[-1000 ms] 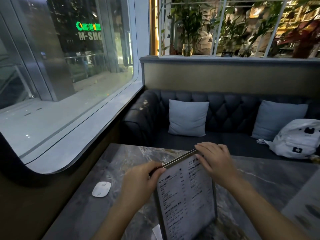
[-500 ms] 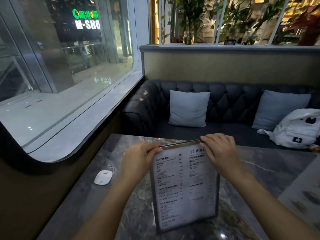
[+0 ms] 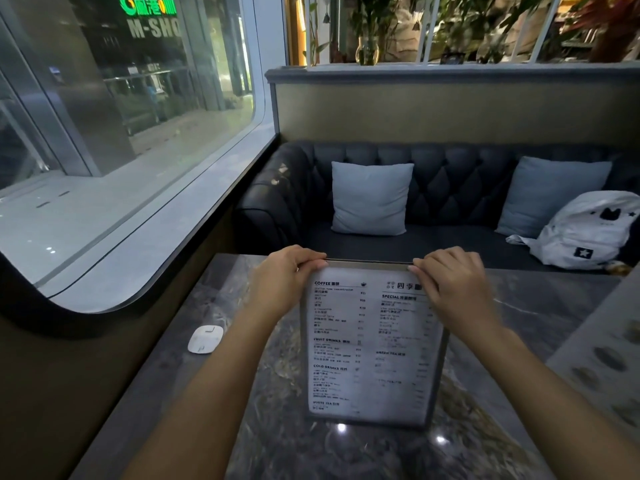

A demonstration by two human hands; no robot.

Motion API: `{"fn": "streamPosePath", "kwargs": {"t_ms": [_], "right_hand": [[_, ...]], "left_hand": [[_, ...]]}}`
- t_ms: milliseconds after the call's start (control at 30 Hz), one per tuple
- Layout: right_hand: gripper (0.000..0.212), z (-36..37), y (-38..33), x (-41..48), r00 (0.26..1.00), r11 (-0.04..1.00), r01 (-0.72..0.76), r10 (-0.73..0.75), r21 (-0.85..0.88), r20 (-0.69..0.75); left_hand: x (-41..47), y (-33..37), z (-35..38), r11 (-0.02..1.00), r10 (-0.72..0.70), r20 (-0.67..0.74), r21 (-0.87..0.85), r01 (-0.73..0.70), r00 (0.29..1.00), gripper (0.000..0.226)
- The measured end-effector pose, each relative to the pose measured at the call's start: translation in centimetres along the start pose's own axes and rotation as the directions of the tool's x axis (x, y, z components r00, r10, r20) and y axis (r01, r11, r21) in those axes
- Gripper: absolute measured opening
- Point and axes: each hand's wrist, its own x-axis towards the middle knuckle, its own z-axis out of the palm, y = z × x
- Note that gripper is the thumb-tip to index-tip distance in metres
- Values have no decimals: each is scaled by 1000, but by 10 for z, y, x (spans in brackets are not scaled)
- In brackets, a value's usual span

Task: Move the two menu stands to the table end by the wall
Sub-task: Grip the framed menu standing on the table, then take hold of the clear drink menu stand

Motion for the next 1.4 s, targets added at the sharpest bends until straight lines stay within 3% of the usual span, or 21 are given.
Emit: {"fn": "streamPosePath", "kwargs": {"t_ms": [600,733,800,1000,1400], "right_hand": [[13,-5,-11,-1,998,996,-62,62,-58,-4],[9,-15,-12,-1,996,993,-15,25,-113,91],[17,-24,-9,-2,987,991,2,19,-134,159],[28,-64,23,-12,982,983,-79,105,-167,155],[25,-193,135,-77,952,892,-245,296,-379,82]], "left_hand": [[2,-2,-2,997,53,9,-61,-52,999,17],[2,0,-5,989,122,24,76,-124,992,25],[3,8,-6,983,153,-21,101,-150,988,32],[5,73,18,956,293,-92,50,-290,952,30],[5,231,138,882,454,116,-195,-428,883,27]]}}
